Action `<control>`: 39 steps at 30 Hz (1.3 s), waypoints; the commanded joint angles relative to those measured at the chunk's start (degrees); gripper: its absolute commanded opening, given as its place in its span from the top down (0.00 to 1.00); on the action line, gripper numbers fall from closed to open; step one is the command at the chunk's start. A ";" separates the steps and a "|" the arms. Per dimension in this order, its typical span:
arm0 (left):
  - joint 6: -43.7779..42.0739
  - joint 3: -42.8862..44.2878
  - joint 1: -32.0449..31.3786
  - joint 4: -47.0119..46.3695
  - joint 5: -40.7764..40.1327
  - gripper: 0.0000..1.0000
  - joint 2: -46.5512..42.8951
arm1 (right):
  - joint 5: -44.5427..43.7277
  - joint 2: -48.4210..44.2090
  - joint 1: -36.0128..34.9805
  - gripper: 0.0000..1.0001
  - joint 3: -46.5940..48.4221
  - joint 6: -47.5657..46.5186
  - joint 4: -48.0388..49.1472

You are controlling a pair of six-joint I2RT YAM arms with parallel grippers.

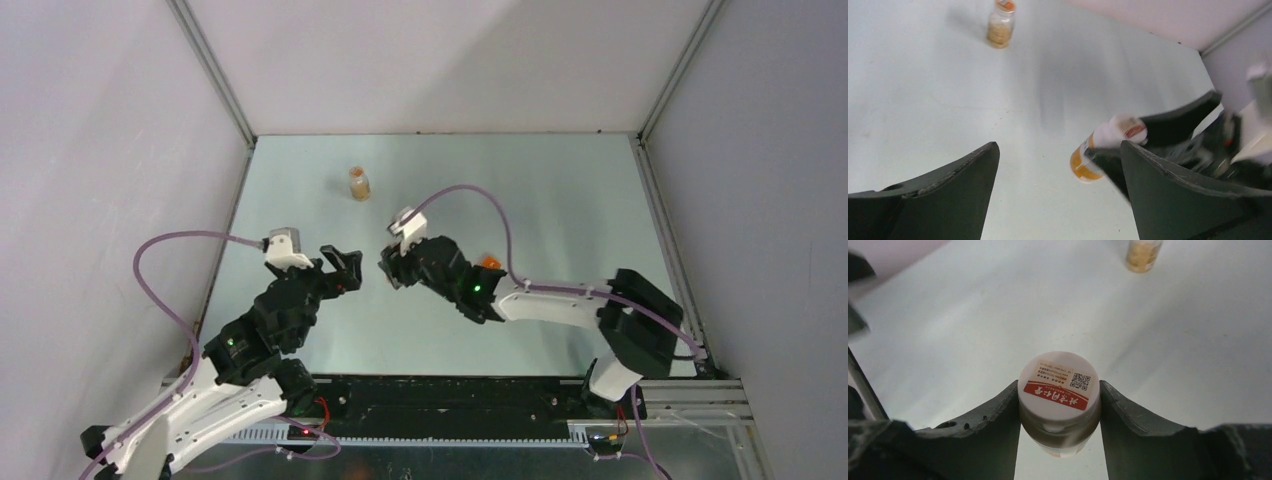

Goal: Sort the pills into containers

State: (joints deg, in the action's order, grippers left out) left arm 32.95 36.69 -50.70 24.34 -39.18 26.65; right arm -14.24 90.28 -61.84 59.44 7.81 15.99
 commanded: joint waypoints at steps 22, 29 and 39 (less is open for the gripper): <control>5.12 1.65 0.82 4.14 -12.29 0.08 -5.14 | -2.14 21.88 -6.79 0.34 -1.61 -8.46 27.47; 5.09 1.14 0.86 3.13 -9.79 0.06 -5.22 | 0.32 17.10 -6.90 0.17 -2.24 -5.64 21.14; 5.58 0.16 0.90 -1.17 -1.82 0.09 -4.62 | 15.63 1.17 -3.92 0.16 -5.20 4.38 7.20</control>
State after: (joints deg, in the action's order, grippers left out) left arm 36.67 37.23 -50.15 26.83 -44.25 21.26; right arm -7.11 98.15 -67.24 54.68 6.96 28.69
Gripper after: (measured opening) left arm 0.931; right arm 0.838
